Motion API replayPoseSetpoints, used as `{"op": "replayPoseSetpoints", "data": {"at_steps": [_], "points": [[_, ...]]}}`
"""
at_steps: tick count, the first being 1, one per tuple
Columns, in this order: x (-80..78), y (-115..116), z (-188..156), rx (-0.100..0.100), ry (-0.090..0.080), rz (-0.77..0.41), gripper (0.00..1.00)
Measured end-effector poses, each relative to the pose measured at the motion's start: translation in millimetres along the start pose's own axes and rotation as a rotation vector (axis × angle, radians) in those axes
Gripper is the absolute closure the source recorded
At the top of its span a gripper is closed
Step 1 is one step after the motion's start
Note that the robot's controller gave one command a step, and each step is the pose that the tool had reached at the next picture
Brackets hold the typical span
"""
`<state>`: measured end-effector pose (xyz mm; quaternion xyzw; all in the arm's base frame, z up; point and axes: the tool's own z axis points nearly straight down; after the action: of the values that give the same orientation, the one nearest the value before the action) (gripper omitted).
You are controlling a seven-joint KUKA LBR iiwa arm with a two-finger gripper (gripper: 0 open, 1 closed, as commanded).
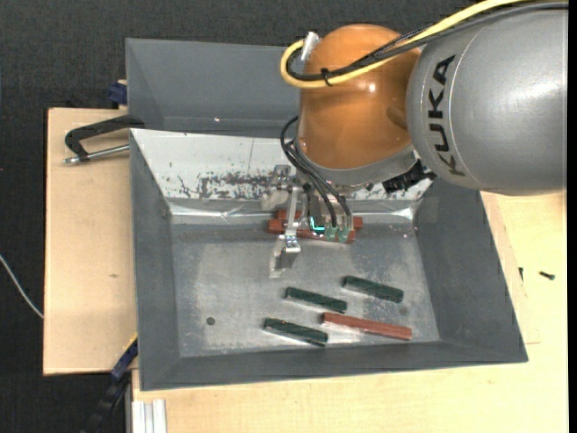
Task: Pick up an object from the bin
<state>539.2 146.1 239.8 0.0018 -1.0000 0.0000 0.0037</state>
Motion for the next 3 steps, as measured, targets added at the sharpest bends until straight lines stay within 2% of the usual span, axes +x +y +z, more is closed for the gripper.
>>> {"op": "replayPoseSetpoints", "data": {"at_steps": [1,2,3], "points": [[-1.7,-1,-5,-0.002,-0.009,0.003,0.0],[-0.9,-19,17,-0.004,-0.017,-0.152,0.0],[6.0,-49,50,0.003,-0.004,-0.346,0.0]]}}
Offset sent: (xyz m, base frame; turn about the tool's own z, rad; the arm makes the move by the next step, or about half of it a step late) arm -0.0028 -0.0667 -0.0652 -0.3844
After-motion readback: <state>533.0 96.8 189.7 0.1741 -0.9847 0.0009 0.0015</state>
